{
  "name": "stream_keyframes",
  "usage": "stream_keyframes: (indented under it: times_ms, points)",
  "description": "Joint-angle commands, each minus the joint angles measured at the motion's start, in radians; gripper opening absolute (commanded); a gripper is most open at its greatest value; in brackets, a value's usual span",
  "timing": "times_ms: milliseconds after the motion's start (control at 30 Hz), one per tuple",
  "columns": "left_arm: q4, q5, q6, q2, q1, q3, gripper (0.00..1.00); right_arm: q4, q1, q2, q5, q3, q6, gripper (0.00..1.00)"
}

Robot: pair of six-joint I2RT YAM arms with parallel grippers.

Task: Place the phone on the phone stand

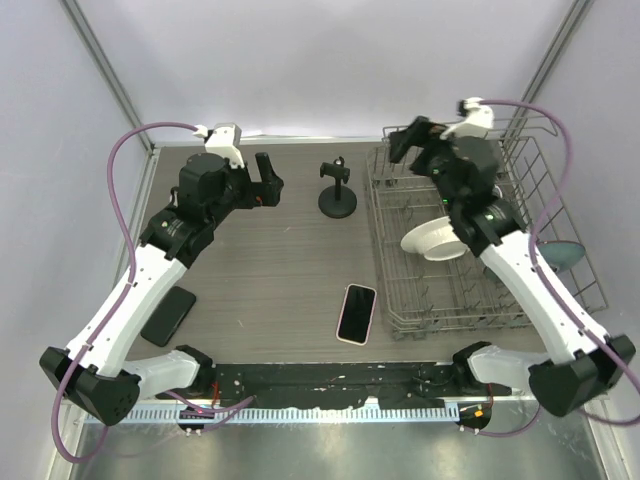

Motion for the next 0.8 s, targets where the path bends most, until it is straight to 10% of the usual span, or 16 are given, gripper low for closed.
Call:
stream_keyframes:
  times_ms: [0,767]
  points:
    - [0.036,0.000,-0.004,-0.006,-0.002,0.024,1.00,-0.025,0.184,0.117,0.133,0.107,-0.078,0.98]
    - [0.018,0.059,-0.035,0.025,-0.002,0.043,1.00,0.003,0.252,0.632,-0.118,0.375,-0.457,0.91]
